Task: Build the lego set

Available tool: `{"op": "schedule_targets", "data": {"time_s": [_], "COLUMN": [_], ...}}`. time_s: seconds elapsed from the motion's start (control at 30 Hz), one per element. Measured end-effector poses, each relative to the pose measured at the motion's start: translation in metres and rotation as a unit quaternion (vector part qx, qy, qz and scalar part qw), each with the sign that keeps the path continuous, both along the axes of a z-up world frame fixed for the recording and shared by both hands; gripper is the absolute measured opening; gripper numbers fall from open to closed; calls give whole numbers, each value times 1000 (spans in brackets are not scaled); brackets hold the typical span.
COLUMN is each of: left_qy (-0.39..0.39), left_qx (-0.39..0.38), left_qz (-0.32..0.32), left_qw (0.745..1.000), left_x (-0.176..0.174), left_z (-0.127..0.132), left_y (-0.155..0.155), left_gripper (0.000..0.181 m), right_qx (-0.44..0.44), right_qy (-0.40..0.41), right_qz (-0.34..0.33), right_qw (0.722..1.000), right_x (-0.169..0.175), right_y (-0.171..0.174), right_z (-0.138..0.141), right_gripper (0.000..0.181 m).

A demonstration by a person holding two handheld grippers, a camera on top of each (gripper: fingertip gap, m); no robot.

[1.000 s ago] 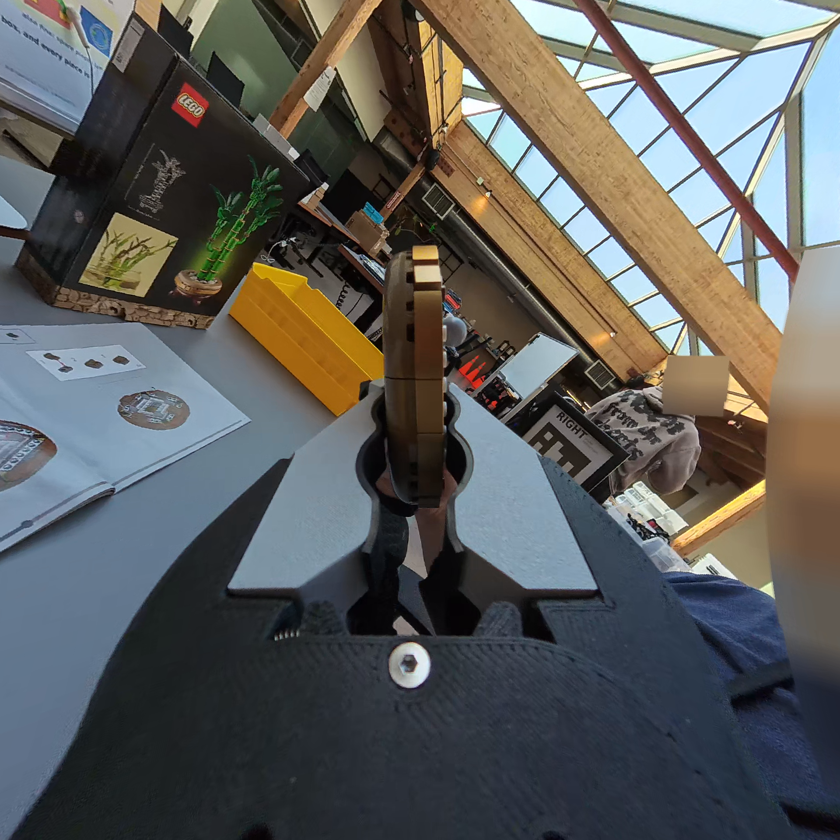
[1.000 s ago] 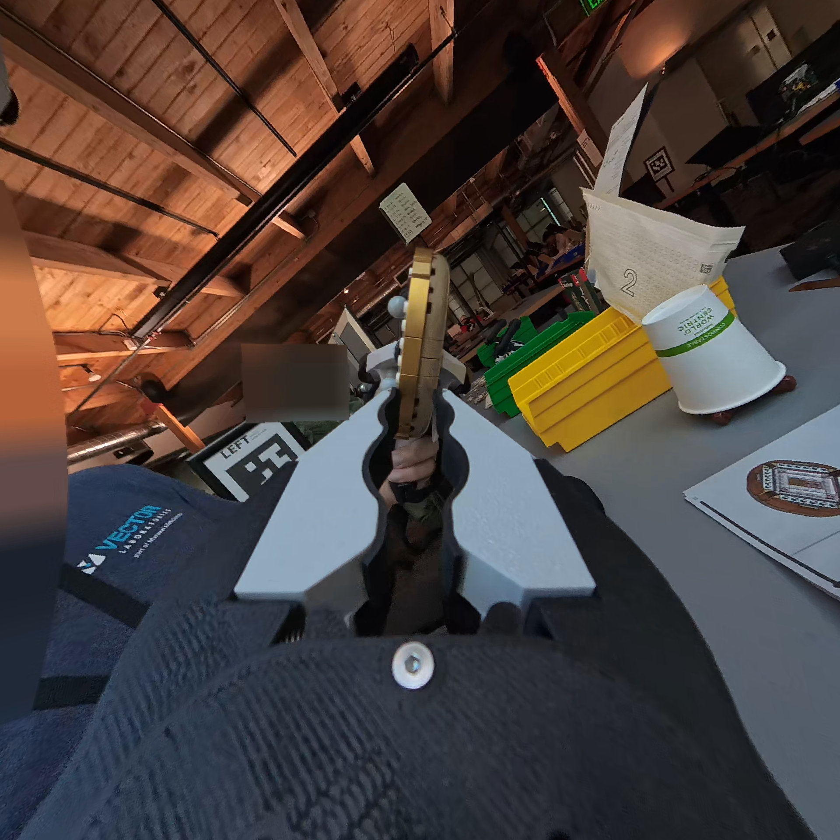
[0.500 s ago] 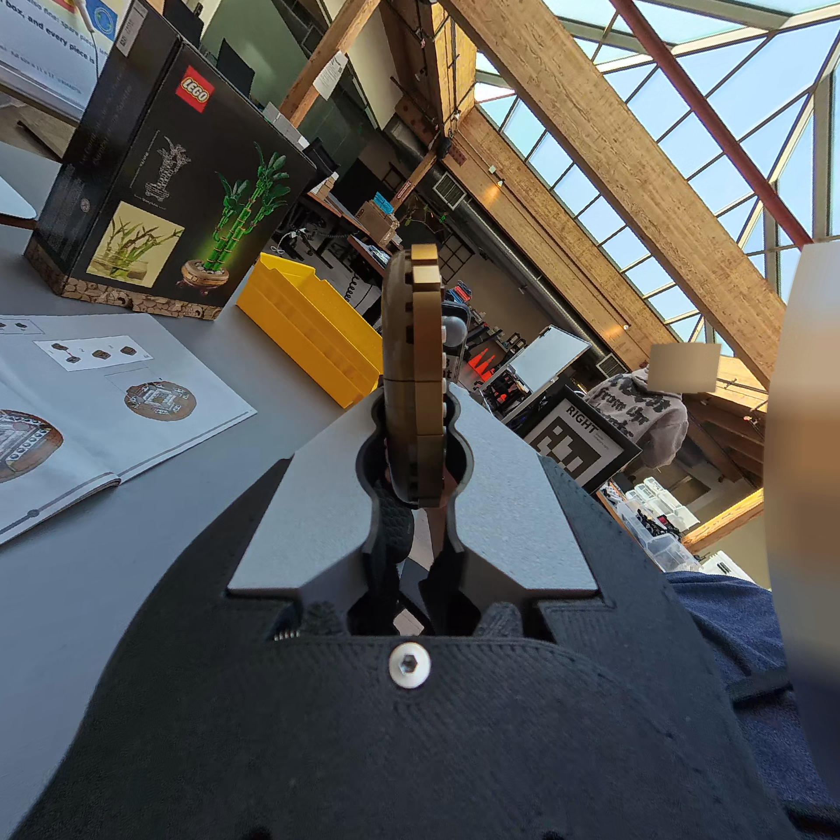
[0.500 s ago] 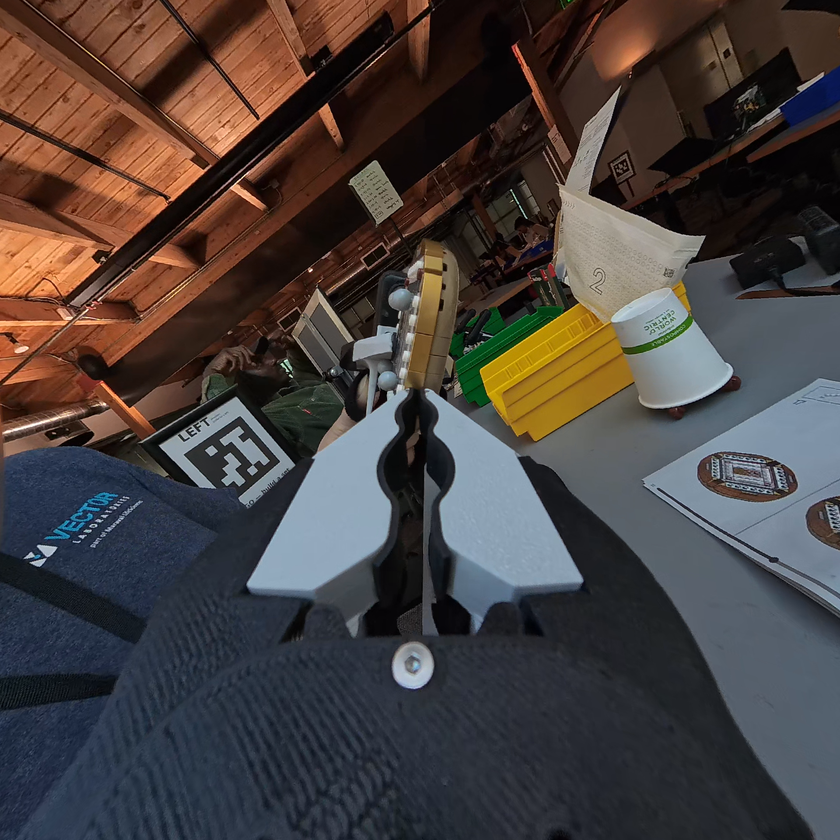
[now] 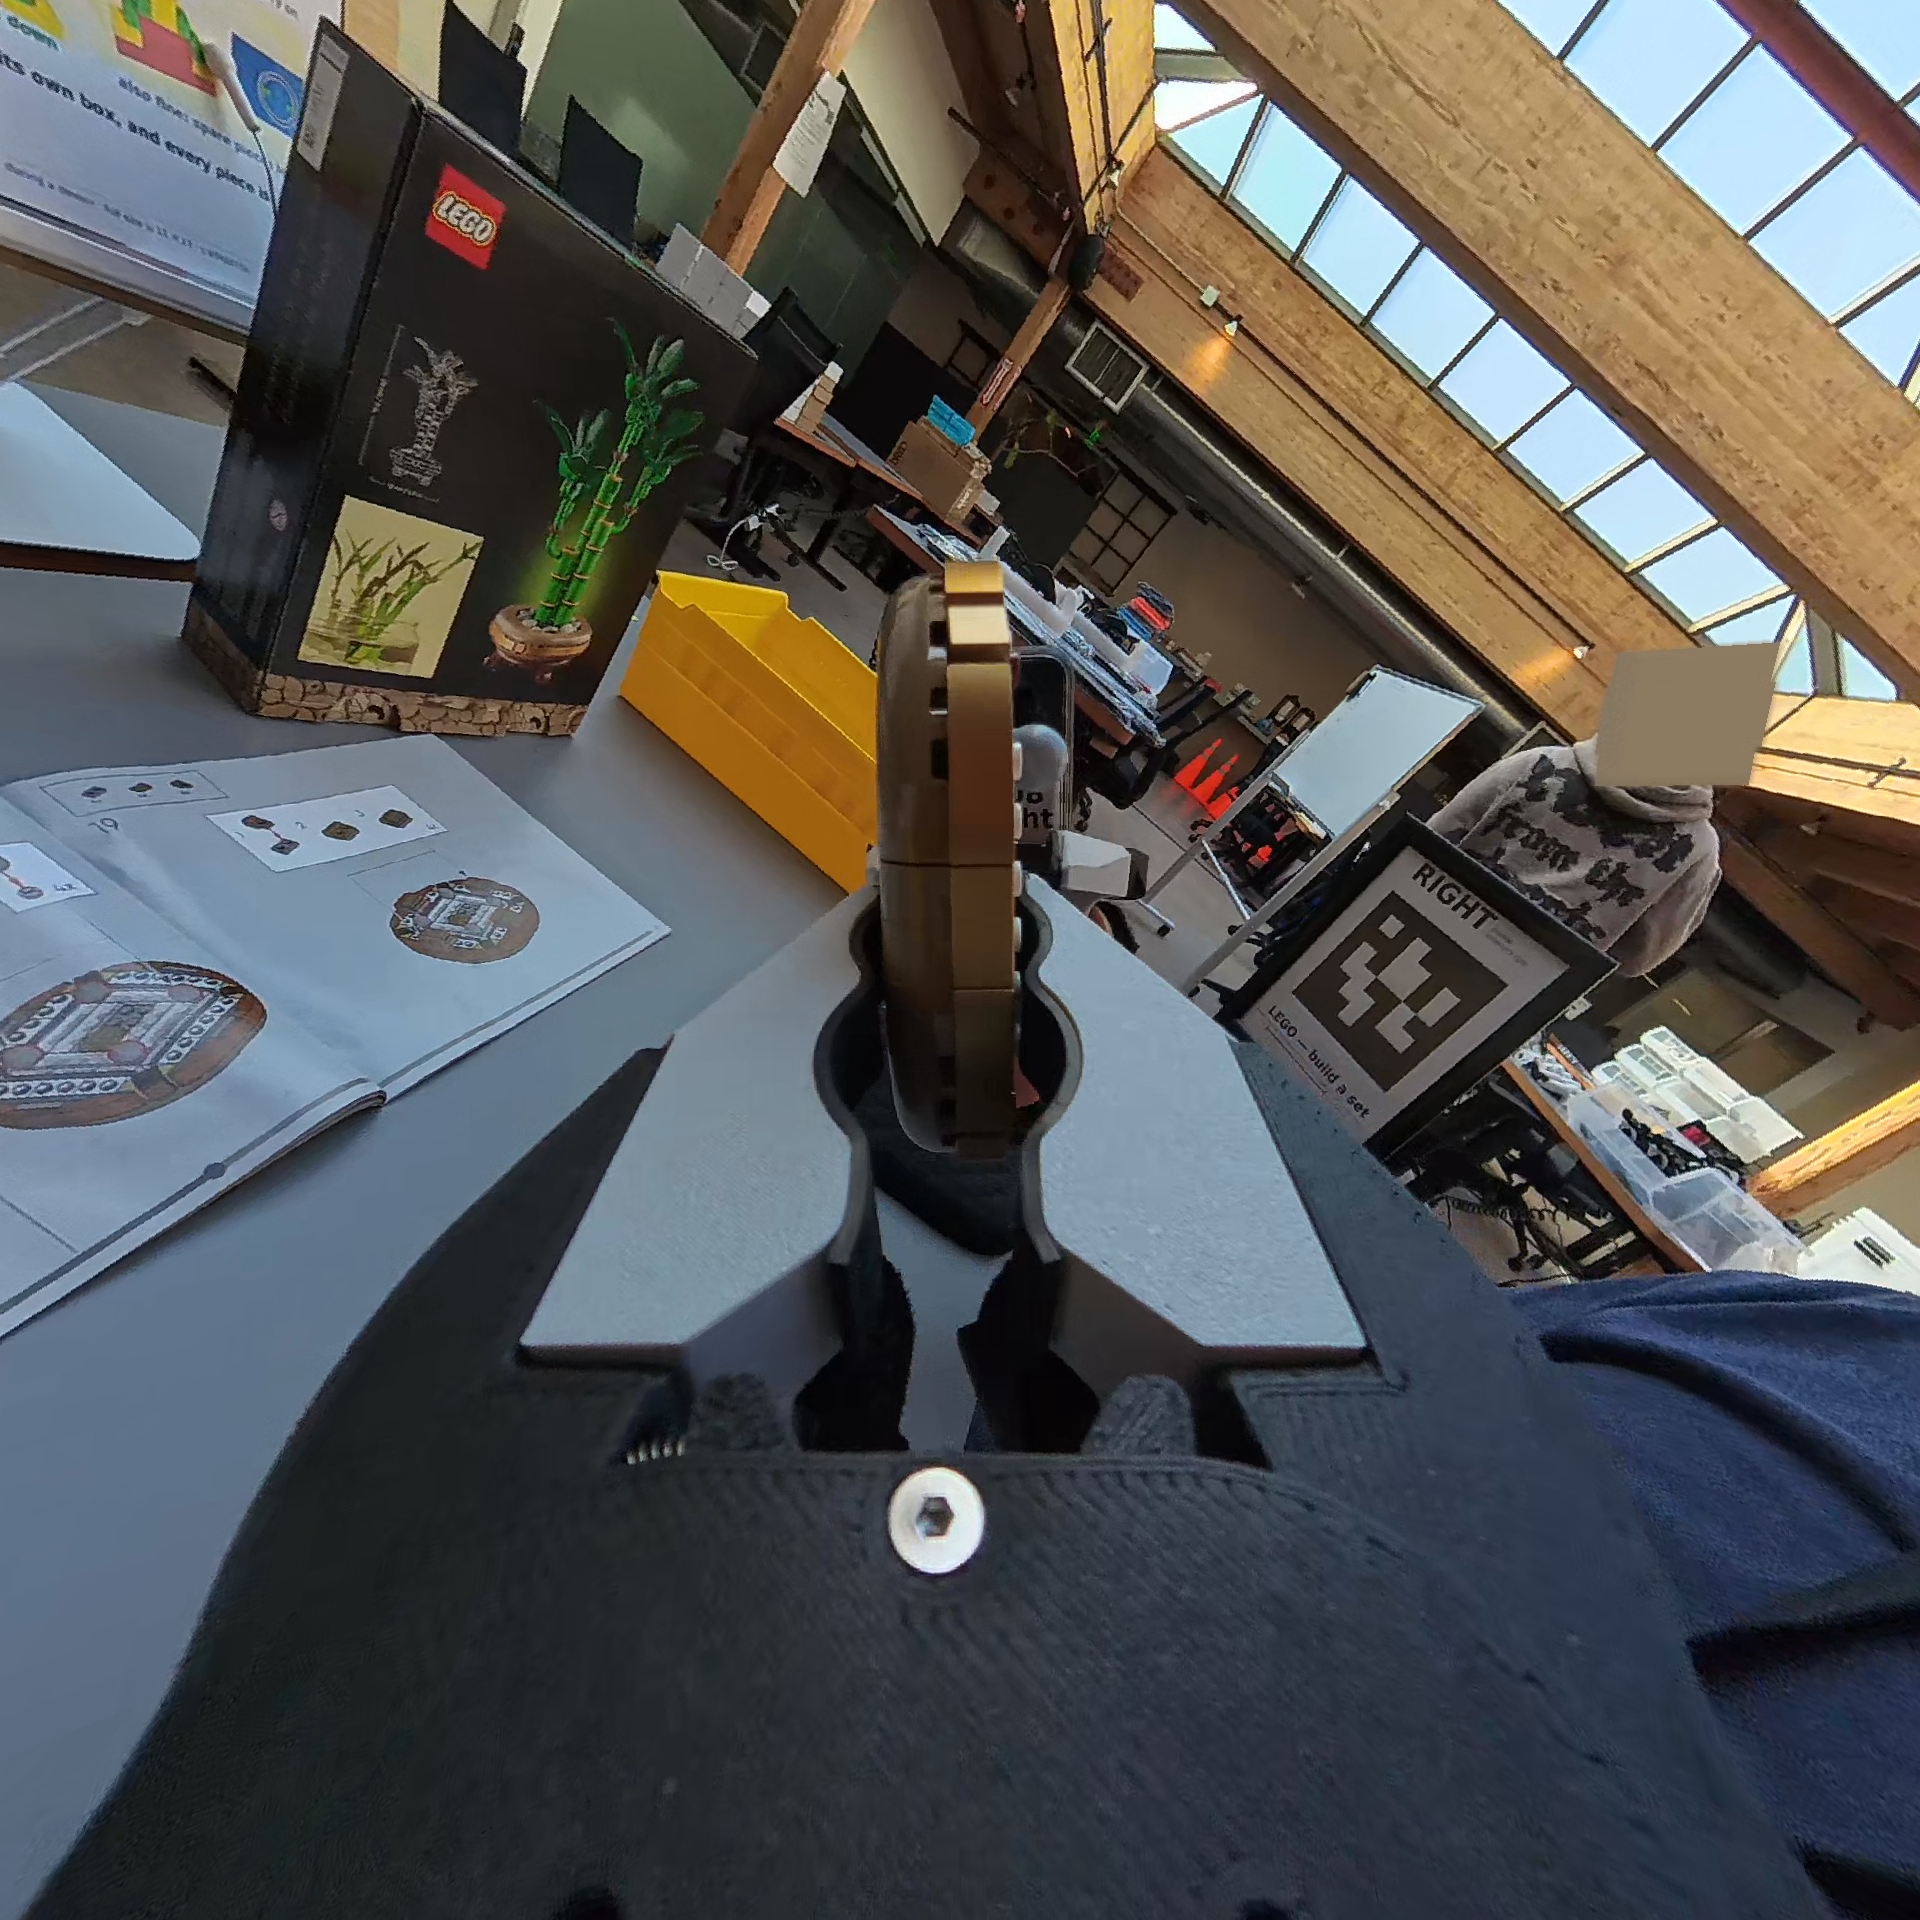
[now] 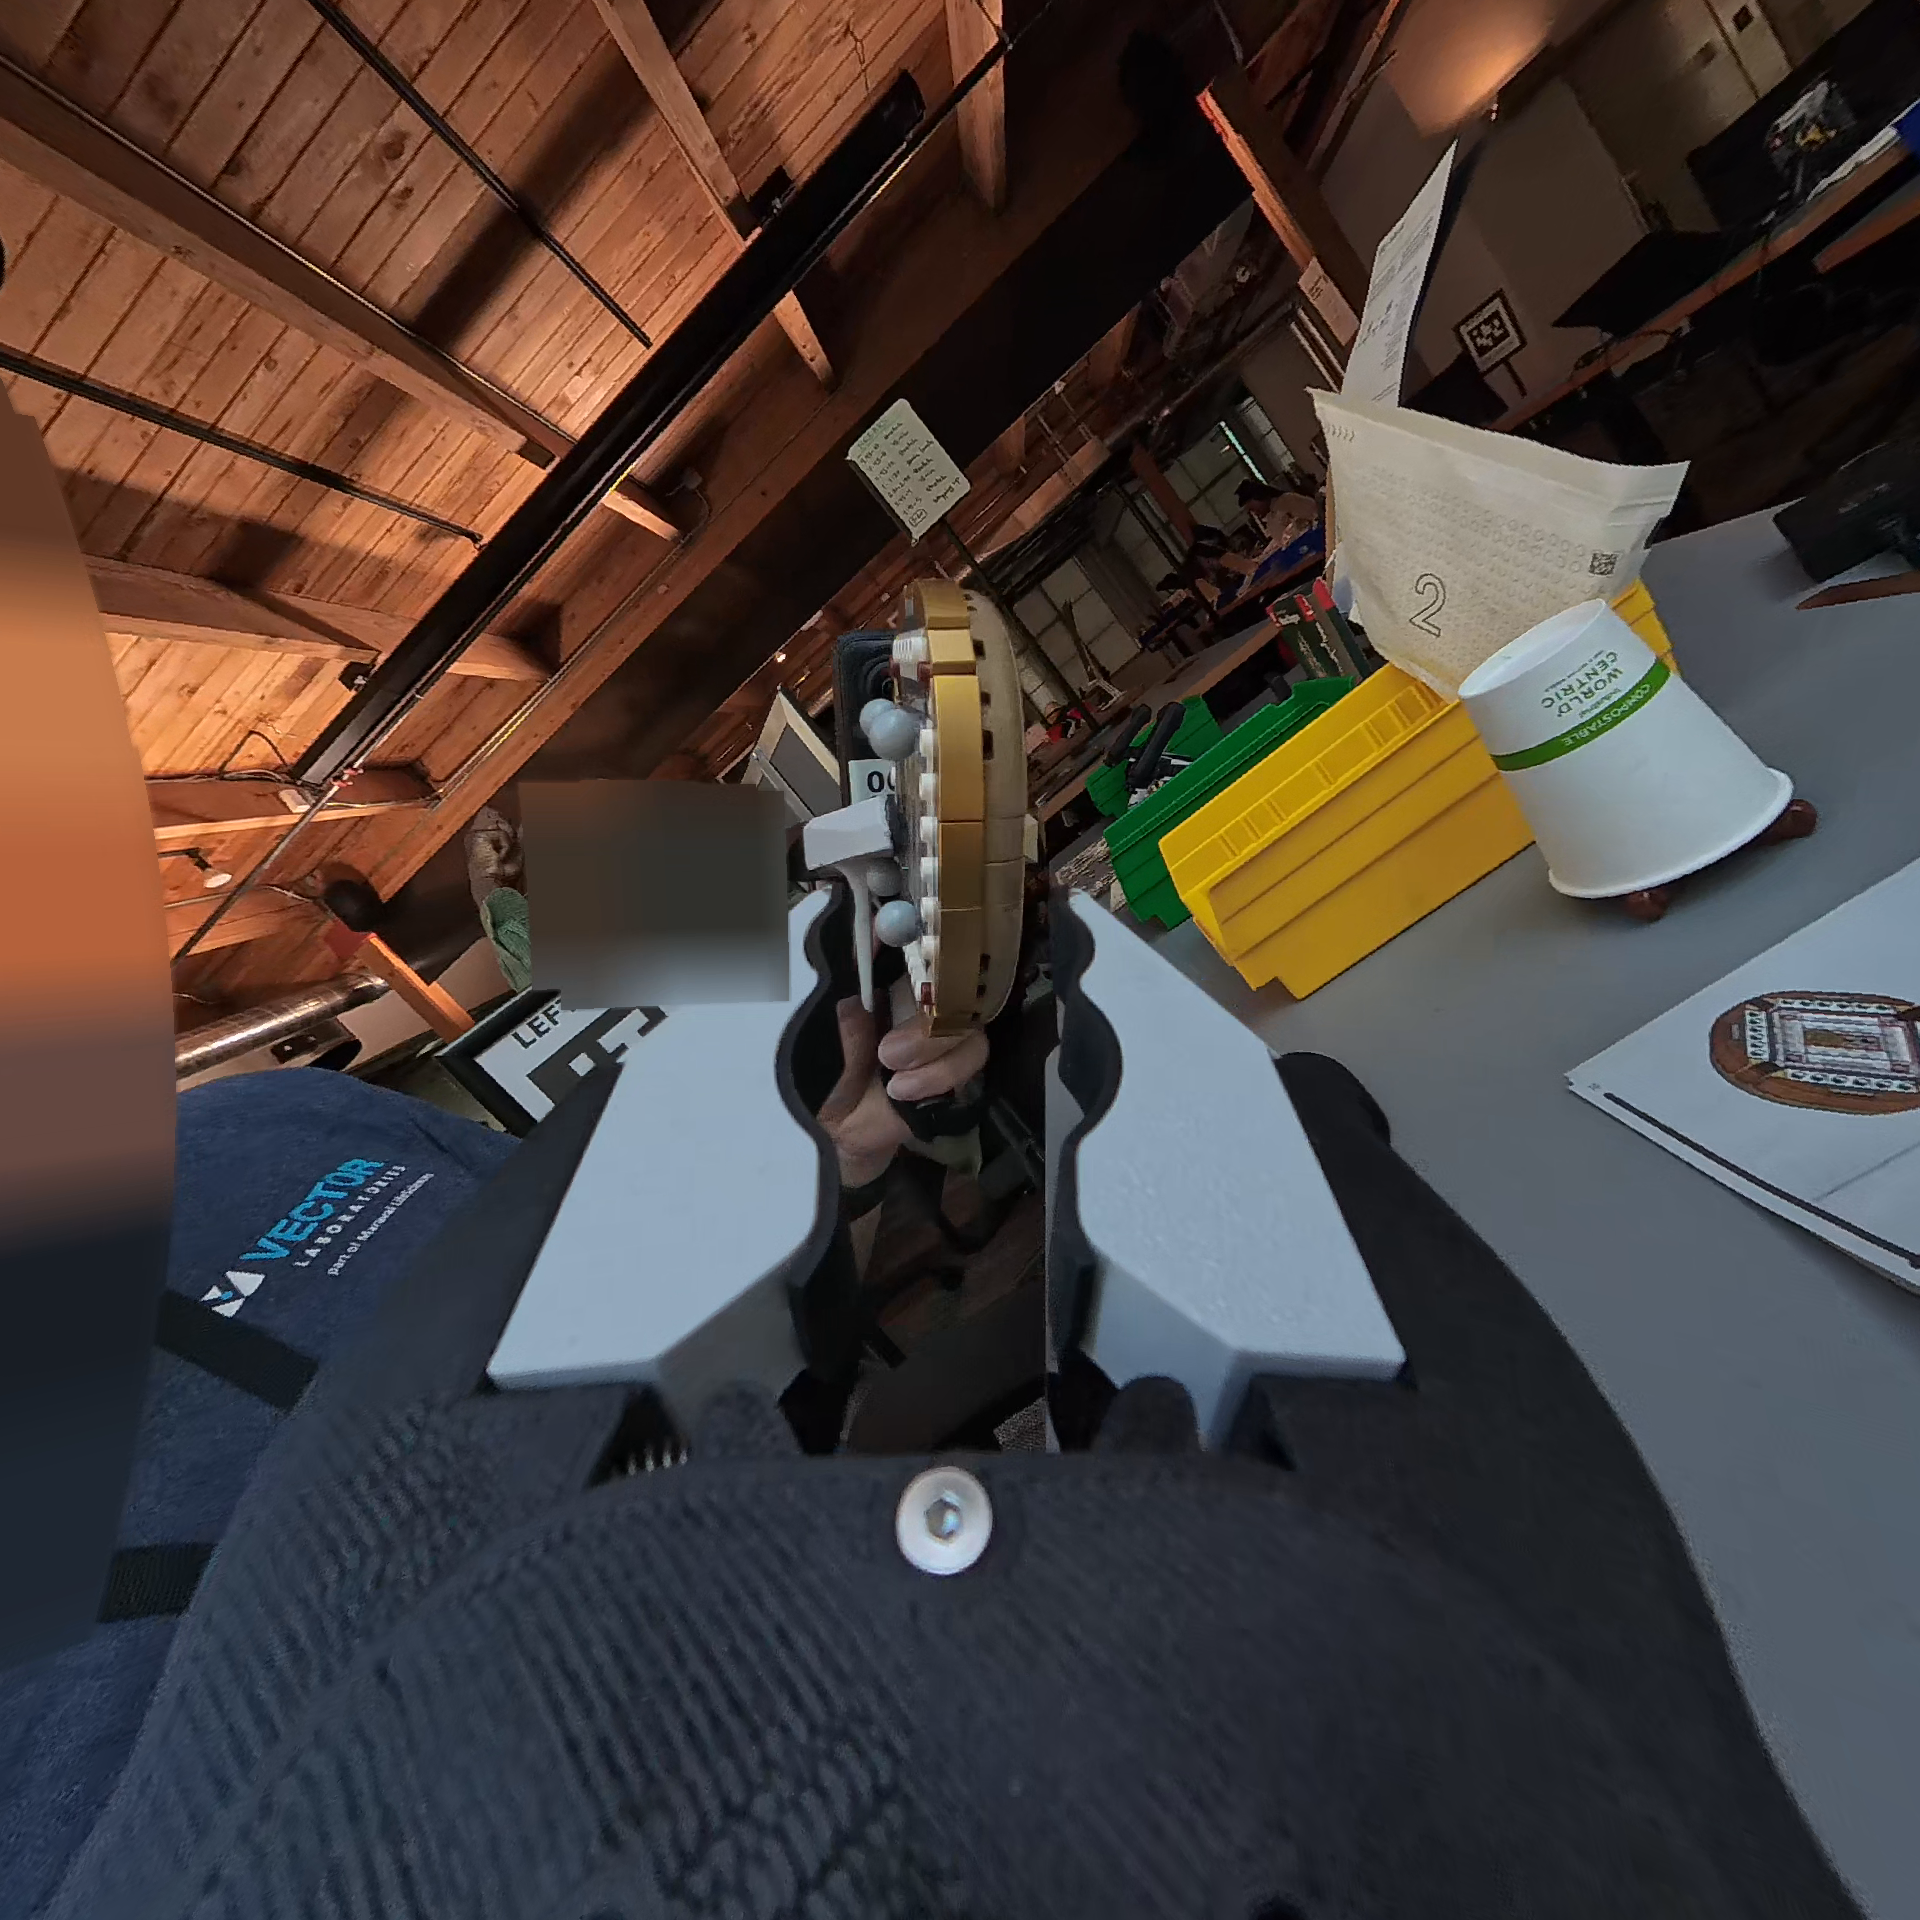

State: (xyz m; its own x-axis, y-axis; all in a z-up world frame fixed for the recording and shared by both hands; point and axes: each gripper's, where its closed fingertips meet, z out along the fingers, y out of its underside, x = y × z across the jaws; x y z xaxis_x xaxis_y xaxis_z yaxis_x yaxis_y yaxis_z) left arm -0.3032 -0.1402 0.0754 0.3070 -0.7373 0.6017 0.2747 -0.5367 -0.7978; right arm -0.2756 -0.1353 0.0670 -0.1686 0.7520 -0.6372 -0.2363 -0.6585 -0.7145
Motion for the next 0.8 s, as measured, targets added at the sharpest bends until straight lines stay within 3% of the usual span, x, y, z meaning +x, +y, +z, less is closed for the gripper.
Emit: {"op": "schedule_targets", "data": {"time_s": [0.4,0.8], "left_qy": [-11,-41], "left_qx": [-11,-101], "left_qz": [-25,-40], "left_qw": [1000,993], "left_x": [6,4], "left_z": [-3,-23], "left_y": [-8,-1], "left_gripper": [20,20], "right_qx": [-13,-66], "right_qy": [20,-2], "right_qz": [32,38], "right_qw": [999,997], "right_x": [-10,-14], "right_y": [-7,1], "right_z": [7,-13], "right_gripper": [41,31]}}
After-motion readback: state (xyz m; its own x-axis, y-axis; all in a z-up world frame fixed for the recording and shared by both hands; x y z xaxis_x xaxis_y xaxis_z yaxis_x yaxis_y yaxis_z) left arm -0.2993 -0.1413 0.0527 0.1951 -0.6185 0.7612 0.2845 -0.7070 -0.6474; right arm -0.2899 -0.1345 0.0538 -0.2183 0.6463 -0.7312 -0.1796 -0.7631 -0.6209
